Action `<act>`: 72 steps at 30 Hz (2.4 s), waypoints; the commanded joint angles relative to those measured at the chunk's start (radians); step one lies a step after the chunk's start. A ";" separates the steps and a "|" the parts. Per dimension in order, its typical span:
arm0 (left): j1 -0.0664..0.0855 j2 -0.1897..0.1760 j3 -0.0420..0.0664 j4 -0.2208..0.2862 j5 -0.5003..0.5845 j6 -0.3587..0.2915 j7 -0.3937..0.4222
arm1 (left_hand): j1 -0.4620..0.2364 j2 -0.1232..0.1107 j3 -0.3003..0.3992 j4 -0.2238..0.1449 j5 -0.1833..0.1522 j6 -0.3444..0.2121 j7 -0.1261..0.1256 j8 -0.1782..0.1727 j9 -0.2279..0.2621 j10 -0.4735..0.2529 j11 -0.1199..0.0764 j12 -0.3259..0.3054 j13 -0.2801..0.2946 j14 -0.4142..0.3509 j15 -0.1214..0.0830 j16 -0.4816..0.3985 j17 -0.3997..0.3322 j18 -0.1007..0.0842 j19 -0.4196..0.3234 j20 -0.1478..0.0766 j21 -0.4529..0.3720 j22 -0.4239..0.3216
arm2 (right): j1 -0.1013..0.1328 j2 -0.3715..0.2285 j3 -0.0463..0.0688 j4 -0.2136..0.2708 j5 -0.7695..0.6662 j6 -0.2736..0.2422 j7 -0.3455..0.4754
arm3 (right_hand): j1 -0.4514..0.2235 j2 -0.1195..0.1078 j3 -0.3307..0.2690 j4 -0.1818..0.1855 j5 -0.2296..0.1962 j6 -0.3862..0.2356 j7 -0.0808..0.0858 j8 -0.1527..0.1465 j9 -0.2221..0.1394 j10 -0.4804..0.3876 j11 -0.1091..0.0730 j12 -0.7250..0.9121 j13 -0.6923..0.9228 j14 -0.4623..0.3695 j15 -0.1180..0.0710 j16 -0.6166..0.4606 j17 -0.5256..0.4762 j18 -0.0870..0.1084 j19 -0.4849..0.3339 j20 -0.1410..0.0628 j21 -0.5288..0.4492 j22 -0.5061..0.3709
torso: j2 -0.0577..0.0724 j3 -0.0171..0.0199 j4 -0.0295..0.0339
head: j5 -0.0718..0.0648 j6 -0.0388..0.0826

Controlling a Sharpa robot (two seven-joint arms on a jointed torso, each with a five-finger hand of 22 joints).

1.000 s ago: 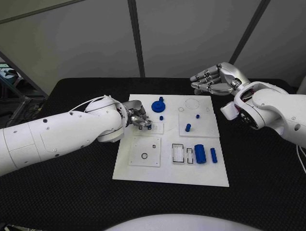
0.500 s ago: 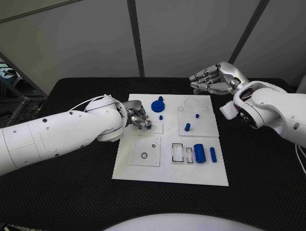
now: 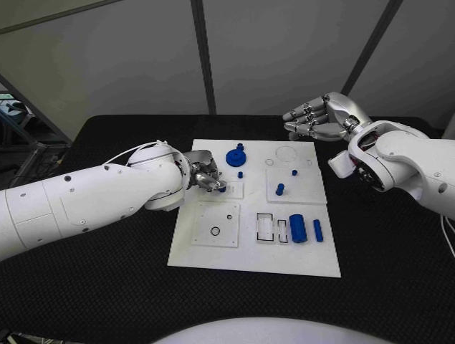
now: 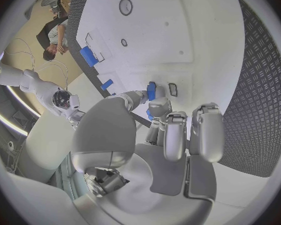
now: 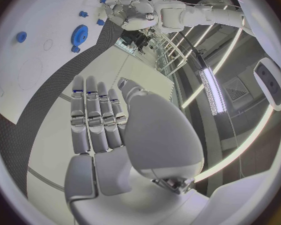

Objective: Assemble the parts on the task board

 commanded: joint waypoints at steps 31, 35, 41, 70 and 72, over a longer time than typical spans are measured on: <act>0.001 0.010 0.000 -0.020 0.010 0.027 -0.006 | -0.115 0.004 0.121 -0.124 0.006 0.005 -0.024 0.024 0.021 0.005 -0.015 -0.003 -0.011 0.101 -0.016 0.000 0.256 -0.018 0.040 -0.012 0.003 0.080 | 0.002 0.006 0.001 -0.005 0.013 0.004 -0.007 | -0.078 0.011 -0.028 0.023 0.081 -0.022 0.010 -0.004 -0.001 -0.028 0.010 0.000 0.000 -0.015 0.015 -0.006 -0.027 0.005 0.018 0.013 -0.050 -0.027 | 0.001 0.0000 -0.0006 | -0.005 -0.015; 0.002 0.011 0.000 -0.024 0.010 0.027 -0.006 | -0.145 0.003 0.088 -0.108 0.004 0.013 -0.027 0.023 0.019 0.008 -0.017 0.003 -0.008 0.102 -0.017 0.001 0.257 -0.018 0.040 -0.014 0.004 0.081 | 0.002 0.006 0.001 -0.004 0.011 0.002 -0.010 | -0.081 0.011 -0.029 0.024 0.086 -0.023 0.011 -0.004 -0.001 -0.029 0.011 0.000 0.000 -0.016 0.016 -0.006 -0.029 0.005 0.019 0.013 -0.052 -0.028 | 0.001 0.0005 -0.0009 | -0.006 -0.016; 0.002 0.015 0.000 -0.028 0.010 0.027 -0.005 | -0.173 0.005 0.029 -0.085 0.002 0.024 -0.028 0.018 0.014 0.009 -0.017 0.011 -0.003 0.102 -0.018 0.003 0.259 -0.019 0.042 -0.015 0.005 0.086 | 0.002 0.005 0.001 -0.003 0.010 0.000 -0.013 | -0.090 0.013 -0.033 0.027 0.097 -0.026 0.012 -0.004 -0.001 -0.032 0.013 0.000 0.001 -0.019 0.018 -0.006 -0.032 0.005 0.018 0.015 -0.058 -0.028 | 0.000 0.0005 -0.0003 | -0.006 -0.019; 0.003 0.024 0.000 -0.039 0.010 0.026 -0.005 | -0.209 0.012 -0.149 -0.016 0.001 0.044 -0.027 0.005 0.003 0.014 -0.016 0.035 0.014 0.104 -0.017 0.006 0.263 -0.022 0.047 -0.015 0.012 0.101 | 0.002 0.001 0.001 0.000 0.000 -0.004 -0.031 | -0.094 0.015 -0.035 0.024 0.131 -0.029 0.012 -0.004 -0.001 -0.035 0.013 0.001 0.001 -0.018 0.017 -0.005 -0.038 0.005 0.026 0.015 -0.065 -0.028 | 0.000 0.0004 -0.0007 | -0.009 -0.017; 0.003 0.025 0.000 -0.040 0.010 0.025 -0.005 | -0.214 0.013 -0.170 -0.006 0.001 0.045 -0.026 0.004 0.003 0.015 -0.015 0.037 0.015 0.104 -0.017 0.006 0.263 -0.022 0.048 -0.015 0.013 0.103 | 0.002 0.001 0.001 0.000 0.000 -0.004 -0.032 | -0.094 0.015 -0.035 0.024 0.132 -0.030 0.013 -0.004 -0.001 -0.035 0.013 0.001 0.001 -0.018 0.018 -0.005 -0.038 0.005 0.026 0.015 -0.066 -0.028 | 0.000 0.0001 -0.0011 | -0.009 -0.016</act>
